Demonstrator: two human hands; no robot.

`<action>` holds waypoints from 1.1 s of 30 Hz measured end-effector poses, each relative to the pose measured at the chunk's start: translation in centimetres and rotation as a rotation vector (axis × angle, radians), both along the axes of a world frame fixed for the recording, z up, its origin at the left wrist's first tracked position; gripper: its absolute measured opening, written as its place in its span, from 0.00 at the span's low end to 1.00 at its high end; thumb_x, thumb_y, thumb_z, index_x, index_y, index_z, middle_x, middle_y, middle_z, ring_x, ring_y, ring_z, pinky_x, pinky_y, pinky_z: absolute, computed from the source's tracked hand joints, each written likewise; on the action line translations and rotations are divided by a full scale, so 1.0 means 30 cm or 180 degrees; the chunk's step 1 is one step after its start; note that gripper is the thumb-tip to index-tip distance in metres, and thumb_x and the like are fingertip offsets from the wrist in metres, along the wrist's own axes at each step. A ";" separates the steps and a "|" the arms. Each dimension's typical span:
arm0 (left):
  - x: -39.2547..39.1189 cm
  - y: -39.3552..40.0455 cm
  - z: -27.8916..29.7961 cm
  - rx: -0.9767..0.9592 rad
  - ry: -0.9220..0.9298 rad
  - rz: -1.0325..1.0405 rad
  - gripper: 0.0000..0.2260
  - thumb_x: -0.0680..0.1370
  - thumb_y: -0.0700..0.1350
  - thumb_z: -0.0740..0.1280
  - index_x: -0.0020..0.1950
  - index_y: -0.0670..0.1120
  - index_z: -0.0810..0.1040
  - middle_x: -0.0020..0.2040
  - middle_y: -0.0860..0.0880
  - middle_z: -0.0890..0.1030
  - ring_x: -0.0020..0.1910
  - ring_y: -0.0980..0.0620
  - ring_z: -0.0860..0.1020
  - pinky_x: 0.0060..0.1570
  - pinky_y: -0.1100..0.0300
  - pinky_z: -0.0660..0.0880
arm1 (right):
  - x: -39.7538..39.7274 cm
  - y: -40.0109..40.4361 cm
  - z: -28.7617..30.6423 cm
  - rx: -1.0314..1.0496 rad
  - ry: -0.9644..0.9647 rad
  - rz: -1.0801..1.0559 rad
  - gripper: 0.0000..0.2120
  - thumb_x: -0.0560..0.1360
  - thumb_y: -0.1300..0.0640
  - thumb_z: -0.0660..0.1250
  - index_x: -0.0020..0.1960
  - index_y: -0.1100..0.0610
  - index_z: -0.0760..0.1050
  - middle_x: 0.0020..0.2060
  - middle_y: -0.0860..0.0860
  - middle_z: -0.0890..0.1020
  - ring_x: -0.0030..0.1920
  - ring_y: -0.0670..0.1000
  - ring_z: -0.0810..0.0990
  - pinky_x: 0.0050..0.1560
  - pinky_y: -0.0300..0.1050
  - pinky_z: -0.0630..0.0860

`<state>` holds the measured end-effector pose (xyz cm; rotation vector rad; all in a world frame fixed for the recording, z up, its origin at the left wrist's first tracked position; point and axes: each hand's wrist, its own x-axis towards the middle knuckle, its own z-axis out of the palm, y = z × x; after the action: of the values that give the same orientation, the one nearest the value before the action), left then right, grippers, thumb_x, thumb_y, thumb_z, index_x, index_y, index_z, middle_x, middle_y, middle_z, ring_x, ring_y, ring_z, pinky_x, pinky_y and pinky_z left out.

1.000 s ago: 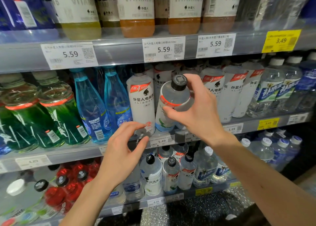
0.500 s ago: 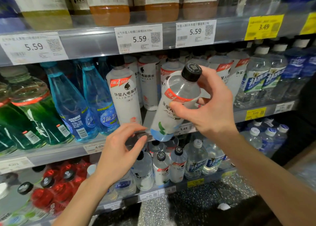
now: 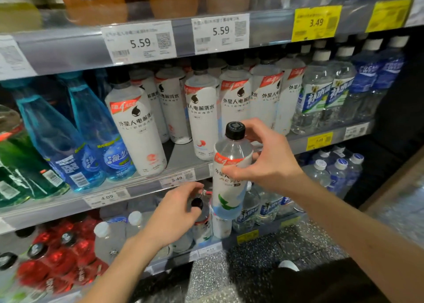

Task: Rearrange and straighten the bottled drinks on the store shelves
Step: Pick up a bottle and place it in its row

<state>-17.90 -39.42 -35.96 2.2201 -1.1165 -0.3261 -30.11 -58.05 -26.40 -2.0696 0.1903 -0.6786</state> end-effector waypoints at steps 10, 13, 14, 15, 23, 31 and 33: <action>-0.014 -0.201 -0.150 0.1657 -0.1496 -0.0446 0.29 0.74 0.50 0.68 0.73 0.48 0.63 0.68 0.49 0.70 0.67 0.46 0.67 0.65 0.55 0.64 | -0.044 -0.046 -0.075 -0.0224 0.0519 0.0278 0.29 0.60 0.57 0.82 0.57 0.49 0.74 0.48 0.39 0.81 0.50 0.45 0.80 0.48 0.53 0.79; -0.022 -0.226 -0.202 0.1812 -0.1441 -0.0453 0.31 0.73 0.48 0.69 0.74 0.48 0.62 0.70 0.48 0.70 0.70 0.46 0.66 0.70 0.53 0.61 | -0.049 -0.065 -0.094 -0.0293 0.0390 0.0308 0.29 0.61 0.56 0.82 0.58 0.51 0.74 0.48 0.42 0.81 0.50 0.48 0.81 0.46 0.55 0.79; -0.025 -0.231 -0.214 0.1816 -0.1437 -0.0436 0.32 0.73 0.47 0.69 0.75 0.48 0.61 0.71 0.47 0.70 0.71 0.46 0.65 0.73 0.53 0.58 | -0.051 -0.069 -0.098 -0.0324 0.0352 0.0310 0.29 0.61 0.56 0.81 0.58 0.51 0.74 0.48 0.43 0.81 0.51 0.49 0.81 0.46 0.55 0.79; -0.030 -0.236 -0.223 0.1775 -0.1441 -0.0413 0.32 0.73 0.46 0.68 0.76 0.47 0.61 0.71 0.47 0.70 0.73 0.47 0.65 0.76 0.51 0.55 | -0.053 -0.074 -0.100 -0.0358 0.0329 0.0306 0.28 0.61 0.55 0.81 0.58 0.51 0.74 0.48 0.43 0.81 0.51 0.49 0.80 0.46 0.54 0.79; -0.061 -0.266 -0.258 0.1581 -0.1542 -0.0502 0.33 0.70 0.48 0.68 0.74 0.47 0.63 0.54 0.52 0.82 0.62 0.51 0.76 0.78 0.49 0.46 | -0.086 -0.111 -0.096 -0.0364 0.0386 0.0176 0.29 0.59 0.48 0.78 0.57 0.44 0.72 0.49 0.38 0.80 0.54 0.46 0.80 0.50 0.53 0.79; -0.062 -0.264 -0.231 0.0987 -0.0767 -0.0327 0.32 0.67 0.50 0.74 0.66 0.49 0.64 0.53 0.50 0.80 0.54 0.45 0.76 0.53 0.54 0.72 | -0.139 -0.140 -0.108 -0.0311 0.0594 0.0166 0.28 0.60 0.47 0.79 0.57 0.41 0.72 0.50 0.41 0.81 0.53 0.47 0.80 0.50 0.54 0.79; -0.047 -0.255 -0.200 0.0692 -0.0326 -0.0205 0.29 0.63 0.52 0.75 0.60 0.52 0.66 0.51 0.52 0.80 0.49 0.45 0.78 0.47 0.50 0.75 | -0.151 -0.150 -0.108 -0.0351 0.0605 0.0138 0.29 0.60 0.45 0.79 0.57 0.40 0.71 0.50 0.40 0.81 0.54 0.47 0.80 0.51 0.54 0.79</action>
<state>-19.31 -47.08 -41.96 2.4175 -1.2612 -0.3805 -34.65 -62.56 -29.64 -2.2383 0.2192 -0.4749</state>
